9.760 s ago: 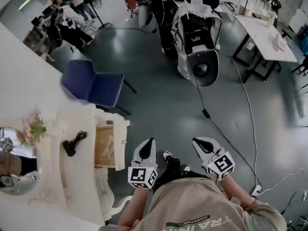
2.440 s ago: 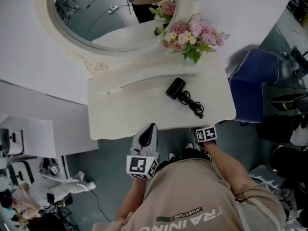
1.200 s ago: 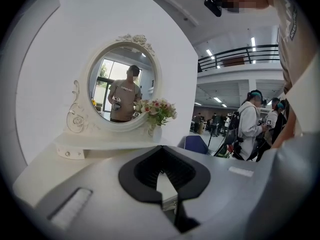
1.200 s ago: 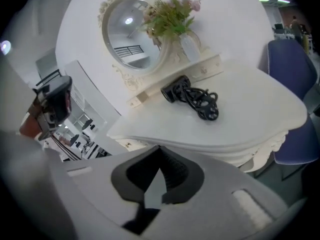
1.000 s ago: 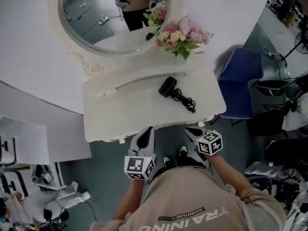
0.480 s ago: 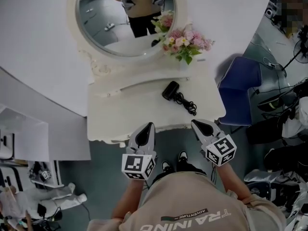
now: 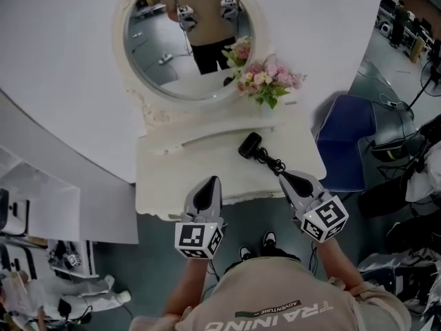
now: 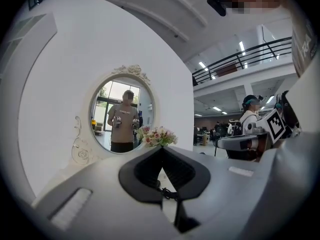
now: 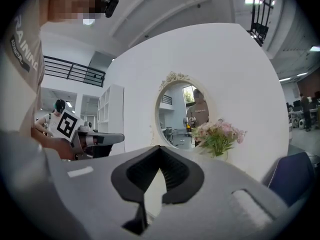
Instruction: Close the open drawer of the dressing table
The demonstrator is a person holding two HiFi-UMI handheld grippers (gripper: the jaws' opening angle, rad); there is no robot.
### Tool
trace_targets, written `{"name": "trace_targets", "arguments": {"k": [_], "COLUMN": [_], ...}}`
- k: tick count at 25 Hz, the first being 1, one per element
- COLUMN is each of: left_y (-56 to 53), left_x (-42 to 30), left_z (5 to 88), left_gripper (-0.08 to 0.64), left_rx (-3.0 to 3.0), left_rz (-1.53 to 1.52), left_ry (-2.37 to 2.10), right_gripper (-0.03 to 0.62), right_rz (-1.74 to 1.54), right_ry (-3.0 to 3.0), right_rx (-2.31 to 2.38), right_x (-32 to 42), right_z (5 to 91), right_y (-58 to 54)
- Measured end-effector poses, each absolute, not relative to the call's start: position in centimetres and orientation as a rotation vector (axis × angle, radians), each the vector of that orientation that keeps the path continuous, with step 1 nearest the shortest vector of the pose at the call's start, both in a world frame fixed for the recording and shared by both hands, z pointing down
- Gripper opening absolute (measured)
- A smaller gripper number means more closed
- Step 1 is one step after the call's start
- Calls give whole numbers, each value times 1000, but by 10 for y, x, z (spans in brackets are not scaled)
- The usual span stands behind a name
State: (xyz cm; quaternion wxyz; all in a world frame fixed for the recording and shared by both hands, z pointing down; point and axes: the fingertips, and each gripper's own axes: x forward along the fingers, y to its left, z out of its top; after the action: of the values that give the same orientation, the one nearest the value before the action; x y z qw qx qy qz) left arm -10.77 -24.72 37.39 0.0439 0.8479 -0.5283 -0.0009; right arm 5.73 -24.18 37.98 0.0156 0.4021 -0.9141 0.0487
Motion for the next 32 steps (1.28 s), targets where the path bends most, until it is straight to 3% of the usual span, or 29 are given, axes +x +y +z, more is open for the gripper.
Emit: {"name": "trace_targets", "arguments": {"k": [32], "left_y": [-241], "left_x": [-100], "left_z": [411], "left_gripper": [17], "left_rx": [2568], "left_rz": [75], "left_ry": [-1597], "right_gripper": [2], "right_rz": [46], "right_ry": [-2806], "right_rx": [1319], "right_x": [59], "right_z": [384], "right_y": [-231]}}
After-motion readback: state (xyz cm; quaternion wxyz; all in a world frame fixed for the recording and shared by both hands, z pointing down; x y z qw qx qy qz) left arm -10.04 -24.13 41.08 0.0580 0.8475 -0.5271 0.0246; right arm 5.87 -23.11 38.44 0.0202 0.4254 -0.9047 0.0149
